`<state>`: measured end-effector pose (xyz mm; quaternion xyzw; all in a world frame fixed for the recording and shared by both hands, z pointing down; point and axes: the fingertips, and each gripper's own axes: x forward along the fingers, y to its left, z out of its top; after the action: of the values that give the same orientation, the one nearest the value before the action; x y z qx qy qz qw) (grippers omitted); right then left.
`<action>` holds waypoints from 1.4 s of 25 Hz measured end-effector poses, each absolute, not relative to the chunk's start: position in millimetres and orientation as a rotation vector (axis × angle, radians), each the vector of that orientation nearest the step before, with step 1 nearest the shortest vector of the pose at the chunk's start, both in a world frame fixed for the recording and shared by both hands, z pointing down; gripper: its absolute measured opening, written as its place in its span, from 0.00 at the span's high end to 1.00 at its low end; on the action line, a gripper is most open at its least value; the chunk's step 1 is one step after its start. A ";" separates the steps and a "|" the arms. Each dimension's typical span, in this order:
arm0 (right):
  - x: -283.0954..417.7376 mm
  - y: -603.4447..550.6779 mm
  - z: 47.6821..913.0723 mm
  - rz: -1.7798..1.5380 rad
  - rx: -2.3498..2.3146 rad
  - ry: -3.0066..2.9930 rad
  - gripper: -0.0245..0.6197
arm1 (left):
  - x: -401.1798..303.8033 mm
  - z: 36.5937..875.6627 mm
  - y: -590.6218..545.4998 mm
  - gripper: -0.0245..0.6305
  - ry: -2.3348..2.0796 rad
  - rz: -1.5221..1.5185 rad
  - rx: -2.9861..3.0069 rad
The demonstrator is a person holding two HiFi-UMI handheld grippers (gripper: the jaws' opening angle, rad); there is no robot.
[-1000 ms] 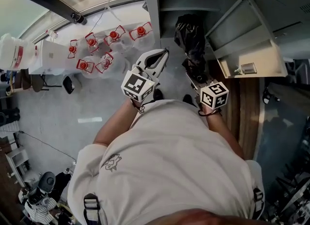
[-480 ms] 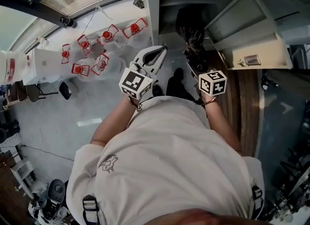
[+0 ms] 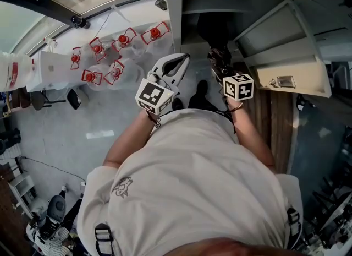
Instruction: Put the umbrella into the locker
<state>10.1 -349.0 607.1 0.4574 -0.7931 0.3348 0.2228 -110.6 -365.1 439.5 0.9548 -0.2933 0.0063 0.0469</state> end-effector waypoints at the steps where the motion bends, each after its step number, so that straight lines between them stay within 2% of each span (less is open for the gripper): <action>1: 11.1 -354.0 607.8 0.930 1.260 -2.190 0.80 | -109.0 440.5 -367.1 0.94 -0.899 0.022 2.911; 35: 16.5 -559.3 625.3 0.891 1.294 -2.086 0.78 | -74.6 469.8 -427.1 0.94 -0.959 0.061 2.850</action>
<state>16.5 -559.3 625.3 0.4782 -0.7709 0.3293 0.2619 -74.6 -427.1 469.8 0.9455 -0.3182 0.0204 0.0668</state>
